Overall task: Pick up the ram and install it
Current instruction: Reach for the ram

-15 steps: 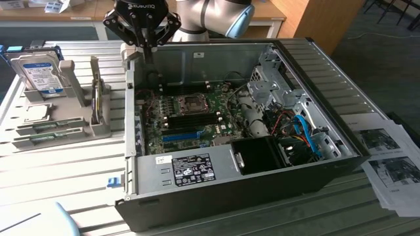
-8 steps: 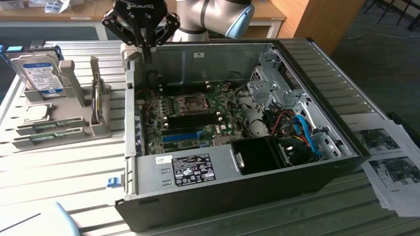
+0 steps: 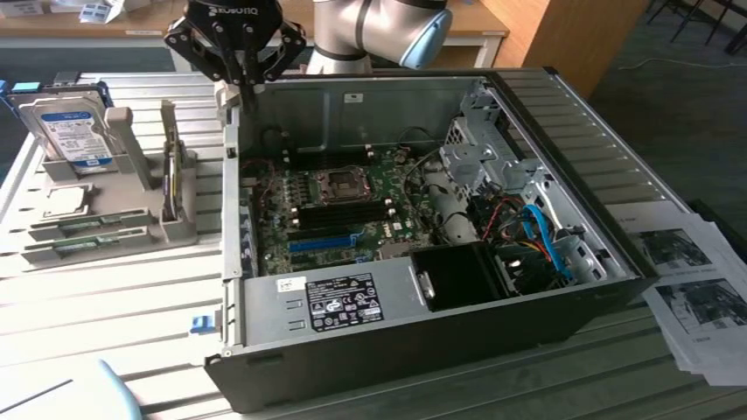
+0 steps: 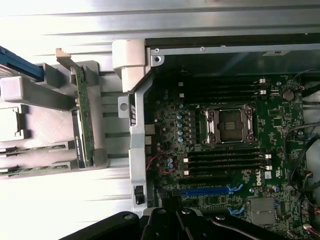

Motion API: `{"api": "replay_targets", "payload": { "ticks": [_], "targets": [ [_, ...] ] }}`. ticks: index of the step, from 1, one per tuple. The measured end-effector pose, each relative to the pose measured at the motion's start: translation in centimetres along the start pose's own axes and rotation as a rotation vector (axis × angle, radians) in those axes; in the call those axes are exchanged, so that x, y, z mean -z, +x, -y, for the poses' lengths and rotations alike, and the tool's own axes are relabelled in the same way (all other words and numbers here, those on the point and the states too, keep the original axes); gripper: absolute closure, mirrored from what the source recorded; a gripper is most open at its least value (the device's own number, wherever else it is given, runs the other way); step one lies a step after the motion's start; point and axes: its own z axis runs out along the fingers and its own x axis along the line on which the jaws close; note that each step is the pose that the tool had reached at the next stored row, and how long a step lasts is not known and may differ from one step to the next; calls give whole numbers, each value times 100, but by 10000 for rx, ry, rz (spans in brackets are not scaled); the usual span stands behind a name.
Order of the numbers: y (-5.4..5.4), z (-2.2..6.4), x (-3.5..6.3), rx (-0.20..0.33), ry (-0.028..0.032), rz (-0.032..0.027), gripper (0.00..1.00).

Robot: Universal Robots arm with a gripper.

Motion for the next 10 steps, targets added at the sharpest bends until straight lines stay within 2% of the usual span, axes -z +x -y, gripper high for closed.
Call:
{"api": "replay_targets", "payload": {
  "ticks": [10],
  "targets": [
    [157,12,2,-1,-1,0,91]
  ]
}}
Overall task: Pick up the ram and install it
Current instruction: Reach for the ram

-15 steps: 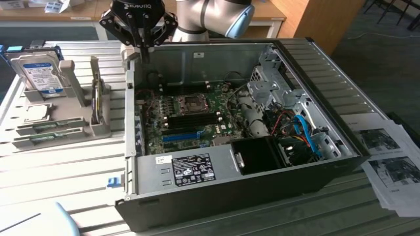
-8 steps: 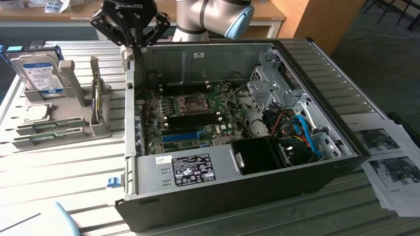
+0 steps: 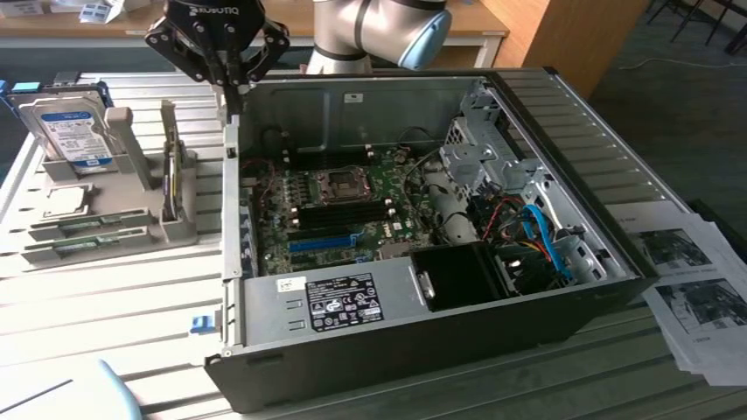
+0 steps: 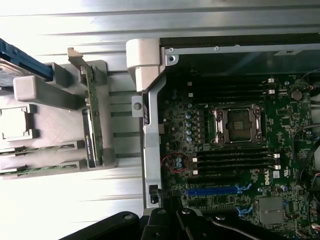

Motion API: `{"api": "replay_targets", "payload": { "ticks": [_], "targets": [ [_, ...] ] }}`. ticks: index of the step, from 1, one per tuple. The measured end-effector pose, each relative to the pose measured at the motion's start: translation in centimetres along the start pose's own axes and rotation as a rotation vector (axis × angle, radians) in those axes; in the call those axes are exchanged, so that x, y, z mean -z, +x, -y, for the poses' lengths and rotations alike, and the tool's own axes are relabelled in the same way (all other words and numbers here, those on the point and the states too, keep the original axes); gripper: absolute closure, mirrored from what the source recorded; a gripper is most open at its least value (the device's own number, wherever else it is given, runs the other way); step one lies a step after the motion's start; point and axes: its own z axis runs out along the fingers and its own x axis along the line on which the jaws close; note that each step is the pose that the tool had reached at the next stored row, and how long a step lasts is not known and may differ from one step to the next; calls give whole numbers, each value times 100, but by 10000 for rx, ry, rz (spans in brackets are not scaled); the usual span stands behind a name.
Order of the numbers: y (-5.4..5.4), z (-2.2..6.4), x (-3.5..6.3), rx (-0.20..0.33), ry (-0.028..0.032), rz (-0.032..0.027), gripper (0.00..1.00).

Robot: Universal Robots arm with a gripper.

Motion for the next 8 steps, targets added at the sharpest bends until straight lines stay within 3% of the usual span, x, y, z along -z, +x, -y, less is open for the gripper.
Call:
{"api": "replay_targets", "payload": {
  "ticks": [8],
  "targets": [
    [126,10,2,0,1,0,91]
  ]
}}
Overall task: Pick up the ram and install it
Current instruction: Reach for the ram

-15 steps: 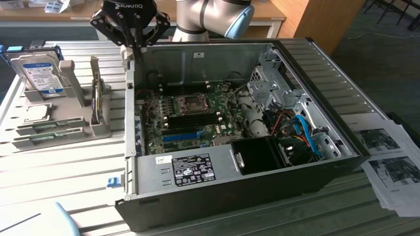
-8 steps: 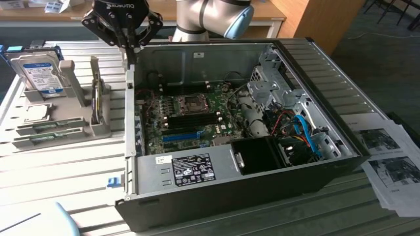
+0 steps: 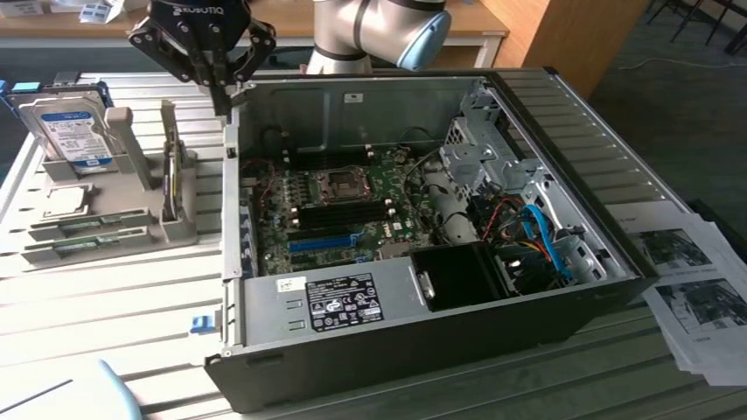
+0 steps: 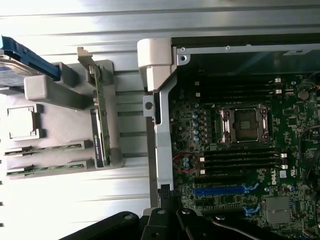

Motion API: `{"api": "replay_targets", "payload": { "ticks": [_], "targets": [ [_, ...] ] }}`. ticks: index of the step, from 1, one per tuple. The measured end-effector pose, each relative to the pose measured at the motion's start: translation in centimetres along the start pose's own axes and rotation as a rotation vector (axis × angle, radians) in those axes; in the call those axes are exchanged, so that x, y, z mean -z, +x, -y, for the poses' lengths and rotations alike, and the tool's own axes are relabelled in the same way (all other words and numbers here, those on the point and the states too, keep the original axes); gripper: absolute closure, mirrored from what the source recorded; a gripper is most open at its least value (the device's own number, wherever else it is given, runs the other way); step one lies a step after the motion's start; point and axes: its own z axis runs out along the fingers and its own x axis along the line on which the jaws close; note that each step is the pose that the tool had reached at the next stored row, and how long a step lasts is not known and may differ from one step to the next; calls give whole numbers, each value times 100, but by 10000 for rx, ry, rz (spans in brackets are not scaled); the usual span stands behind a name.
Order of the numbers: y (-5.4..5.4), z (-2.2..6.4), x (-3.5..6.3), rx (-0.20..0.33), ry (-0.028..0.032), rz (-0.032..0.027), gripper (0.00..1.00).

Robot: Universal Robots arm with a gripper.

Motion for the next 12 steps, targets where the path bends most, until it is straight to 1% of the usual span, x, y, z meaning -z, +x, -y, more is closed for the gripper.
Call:
{"api": "replay_targets", "payload": {
  "ticks": [12],
  "targets": [
    [195,15,0,0,-1,1,91]
  ]
}}
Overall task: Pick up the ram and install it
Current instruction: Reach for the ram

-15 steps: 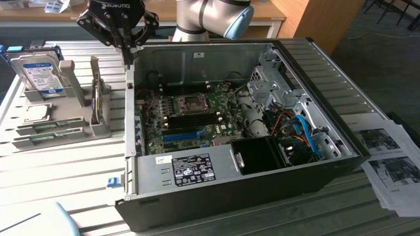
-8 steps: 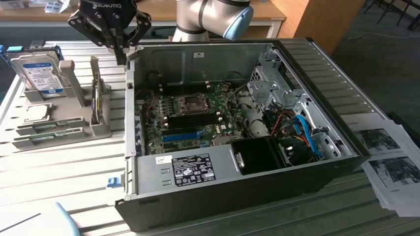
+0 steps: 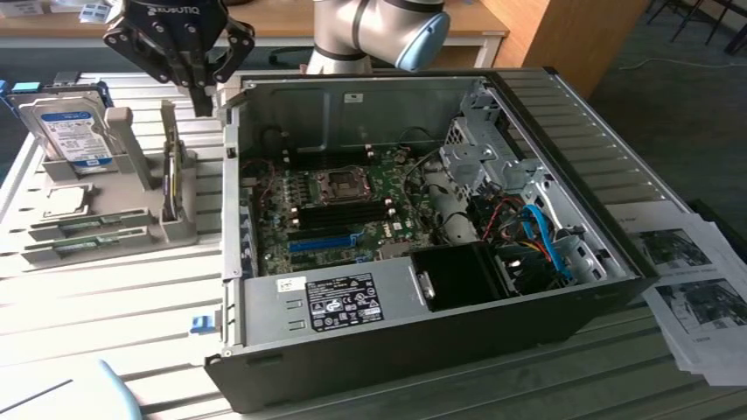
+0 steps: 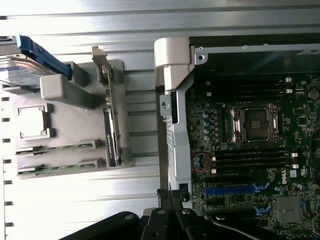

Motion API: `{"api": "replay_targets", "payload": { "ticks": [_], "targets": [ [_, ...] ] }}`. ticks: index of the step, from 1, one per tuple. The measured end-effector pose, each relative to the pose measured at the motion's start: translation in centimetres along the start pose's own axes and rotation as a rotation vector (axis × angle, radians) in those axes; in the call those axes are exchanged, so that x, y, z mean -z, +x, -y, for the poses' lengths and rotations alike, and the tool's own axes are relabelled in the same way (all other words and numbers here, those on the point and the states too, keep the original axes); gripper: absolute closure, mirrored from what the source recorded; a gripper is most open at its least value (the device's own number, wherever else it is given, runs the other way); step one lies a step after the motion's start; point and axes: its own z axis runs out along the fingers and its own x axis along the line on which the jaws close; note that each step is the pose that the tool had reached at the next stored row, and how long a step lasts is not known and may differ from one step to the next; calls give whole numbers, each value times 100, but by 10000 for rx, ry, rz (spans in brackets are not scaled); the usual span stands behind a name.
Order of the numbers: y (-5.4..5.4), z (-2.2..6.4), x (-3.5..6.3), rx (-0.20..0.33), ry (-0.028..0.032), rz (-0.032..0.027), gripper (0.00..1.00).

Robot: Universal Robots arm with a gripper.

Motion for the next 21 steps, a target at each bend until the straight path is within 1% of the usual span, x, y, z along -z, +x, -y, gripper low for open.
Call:
{"api": "replay_targets", "payload": {
  "ticks": [21],
  "targets": [
    [356,27,3,1,1,-1,91]
  ]
}}
